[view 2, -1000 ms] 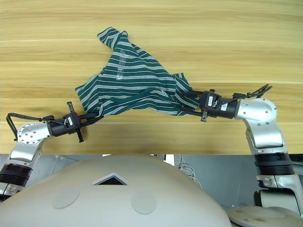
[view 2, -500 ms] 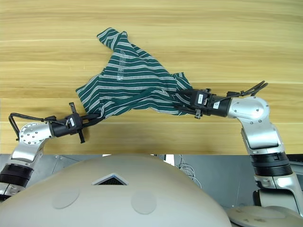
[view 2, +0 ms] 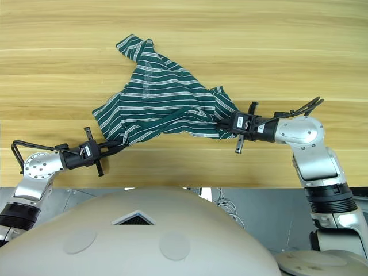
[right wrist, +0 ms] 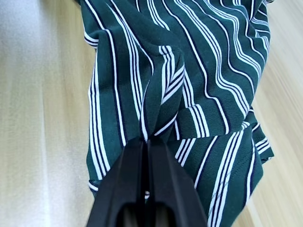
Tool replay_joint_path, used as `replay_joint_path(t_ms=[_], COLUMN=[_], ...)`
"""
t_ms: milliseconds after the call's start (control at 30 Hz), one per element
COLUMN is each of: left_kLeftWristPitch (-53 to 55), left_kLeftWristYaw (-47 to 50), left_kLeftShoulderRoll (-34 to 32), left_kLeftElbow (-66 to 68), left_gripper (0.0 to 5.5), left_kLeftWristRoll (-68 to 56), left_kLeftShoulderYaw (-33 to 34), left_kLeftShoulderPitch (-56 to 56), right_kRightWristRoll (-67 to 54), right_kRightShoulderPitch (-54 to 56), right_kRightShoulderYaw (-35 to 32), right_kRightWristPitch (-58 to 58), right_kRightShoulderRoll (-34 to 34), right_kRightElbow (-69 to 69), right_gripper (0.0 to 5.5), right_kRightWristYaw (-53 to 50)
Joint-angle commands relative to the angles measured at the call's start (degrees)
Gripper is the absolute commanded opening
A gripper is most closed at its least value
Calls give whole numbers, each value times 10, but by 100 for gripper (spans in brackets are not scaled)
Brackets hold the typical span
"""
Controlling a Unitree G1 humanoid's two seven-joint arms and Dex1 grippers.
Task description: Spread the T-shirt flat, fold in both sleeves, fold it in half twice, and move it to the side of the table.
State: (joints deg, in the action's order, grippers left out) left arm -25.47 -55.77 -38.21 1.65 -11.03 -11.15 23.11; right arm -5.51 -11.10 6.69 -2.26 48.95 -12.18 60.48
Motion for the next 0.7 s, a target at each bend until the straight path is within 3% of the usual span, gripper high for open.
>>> replay_joint_path(t_ms=[33, 133, 233, 433, 567, 700], left_kLeftWristPitch=[7, 34, 118, 338, 444, 554], left_kLeftWristYaw=[16, 85, 165, 295, 365, 444], left_kLeftShoulderRoll=[11, 68, 107, 57, 24, -9], left_kLeftElbow=[-7, -24, -92, -207, -284, -352], left_gripper=[0, 0, 0, 0, 0, 0], left_kLeftWristRoll=[-8, -26, -51, -179, -224, -265], left_kLeftShoulderYaw=[14, 42, 73, 210, 258, 291], left_kLeftShoulderPitch=[-7, -58, -140, -444, -544, -631], right_kRightWristRoll=[-13, -74, -160, -227, -251, -263], right_kRightShoulderPitch=[11, 16, 92, 358, 440, 494], right_kRightShoulderYaw=[-11, -66, -128, -175, -207, -241], right_kRightWristPitch=[0, 10, 6, 17, 27, -34], right_kRightShoulderRoll=[10, 9, 0, -12, -26, -6], right_kRightElbow=[-2, -26, -46, 11, -9, -36], right_gripper=[5, 5, 5, 5, 5, 5], right_kRightWristYaw=[9, 17, 19, -12, -56, -134])
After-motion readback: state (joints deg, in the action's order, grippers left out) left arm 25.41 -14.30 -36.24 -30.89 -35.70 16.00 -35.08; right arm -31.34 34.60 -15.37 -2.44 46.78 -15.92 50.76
